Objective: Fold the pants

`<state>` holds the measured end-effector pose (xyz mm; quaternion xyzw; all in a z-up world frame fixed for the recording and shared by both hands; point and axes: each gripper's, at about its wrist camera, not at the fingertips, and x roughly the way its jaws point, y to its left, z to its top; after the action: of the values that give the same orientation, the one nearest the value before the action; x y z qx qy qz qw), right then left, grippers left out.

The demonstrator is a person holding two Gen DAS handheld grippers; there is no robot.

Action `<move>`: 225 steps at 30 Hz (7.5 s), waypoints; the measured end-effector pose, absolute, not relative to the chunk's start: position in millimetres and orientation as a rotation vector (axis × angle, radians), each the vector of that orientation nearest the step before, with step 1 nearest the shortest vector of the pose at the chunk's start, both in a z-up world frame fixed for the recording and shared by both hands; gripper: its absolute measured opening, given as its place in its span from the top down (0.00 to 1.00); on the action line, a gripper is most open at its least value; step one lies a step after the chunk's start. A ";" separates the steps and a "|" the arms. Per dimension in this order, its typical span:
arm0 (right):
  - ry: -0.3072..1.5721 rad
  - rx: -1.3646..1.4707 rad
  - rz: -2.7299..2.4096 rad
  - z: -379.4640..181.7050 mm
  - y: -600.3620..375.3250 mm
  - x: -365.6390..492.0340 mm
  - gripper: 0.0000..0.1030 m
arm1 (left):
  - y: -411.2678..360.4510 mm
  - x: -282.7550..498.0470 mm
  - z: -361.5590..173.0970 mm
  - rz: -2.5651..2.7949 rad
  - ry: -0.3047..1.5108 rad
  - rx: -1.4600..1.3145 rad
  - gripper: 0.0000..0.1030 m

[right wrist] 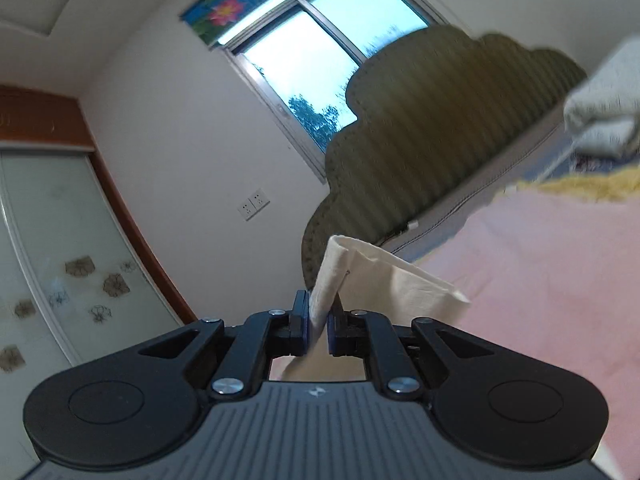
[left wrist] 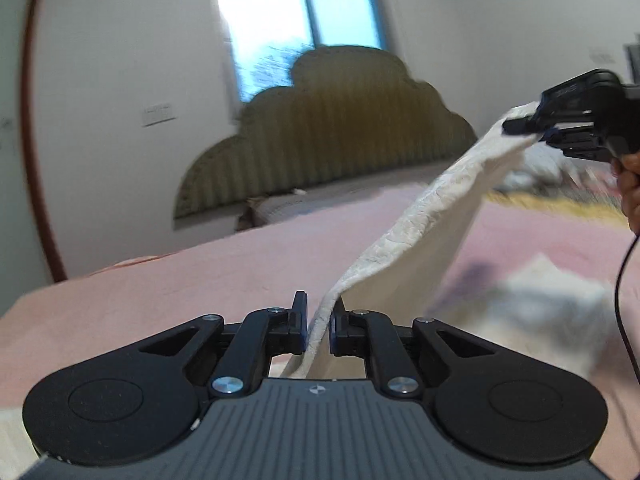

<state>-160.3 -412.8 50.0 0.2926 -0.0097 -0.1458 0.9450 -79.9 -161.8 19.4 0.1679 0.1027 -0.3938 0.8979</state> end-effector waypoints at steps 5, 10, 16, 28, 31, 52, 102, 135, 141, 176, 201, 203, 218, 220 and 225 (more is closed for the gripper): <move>0.349 0.768 -0.601 -29.5 -433.0 -201.0 0.91 | -173.6 -106.0 -21.7 -1.048 0.399 0.506 0.86; 0.403 0.766 -0.680 -57.4 -419.7 -238.2 0.91 | -173.0 -118.0 -45.3 -1.073 0.375 0.606 0.86; 0.432 0.688 -0.703 -52.4 -410.1 -246.2 0.91 | -173.6 -110.9 -50.2 -1.088 0.387 0.640 0.77; 0.356 0.300 -1.025 -4.9 -378.9 -243.8 0.39 | -140.1 -68.6 9.3 -1.056 0.363 0.507 0.33; 0.490 0.205 -0.718 5.0 -360.3 -191.2 0.39 | -148.6 -40.1 6.3 -0.930 0.412 0.582 0.34; 0.764 0.116 -0.521 -34.3 -363.1 -79.2 0.37 | -152.5 12.7 1.0 -0.802 0.540 0.508 0.31; 0.203 0.908 -0.584 -82.3 -389.9 -227.4 0.24 | -147.9 -46.1 -49.2 -0.953 0.540 0.392 0.04; 0.411 -0.188 -0.327 -29.4 -184.8 -103.2 0.86 | -155.2 47.7 -38.3 -1.205 1.155 -0.755 0.00; 0.415 -0.287 -0.267 -37.8 -149.4 -105.3 0.86 | -155.8 71.3 -60.5 -1.073 1.227 -0.783 0.25; 0.621 -0.415 0.147 -49.0 -81.1 -57.6 0.64 | -78.9 68.5 -20.5 -0.748 0.758 0.023 0.69; 0.490 -0.288 0.182 -20.2 -113.4 -113.3 0.63 | -18.8 82.1 4.7 -0.529 0.802 -0.099 0.43; 0.505 -0.343 0.211 -26.6 -101.1 -110.1 0.63 | -14.8 80.0 6.4 -0.537 0.811 -0.119 0.37; 0.541 -0.547 0.085 -65.5 -83.8 -76.0 0.86 | -20.9 66.9 2.1 -0.814 1.058 -0.386 0.31; 0.522 -0.497 0.086 -59.1 -90.3 -79.1 0.88 | -23.6 68.2 -4.6 -0.835 1.103 -0.428 0.31; 0.462 -0.280 0.107 -33.8 -121.4 -93.1 0.90 | -40.0 73.4 -20.0 -0.905 1.200 -0.530 0.29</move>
<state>-93.1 -121.4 -33.8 -0.1384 0.2281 0.0526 0.9623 73.4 -40.0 -20.0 -0.2377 0.5387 -0.4061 0.6989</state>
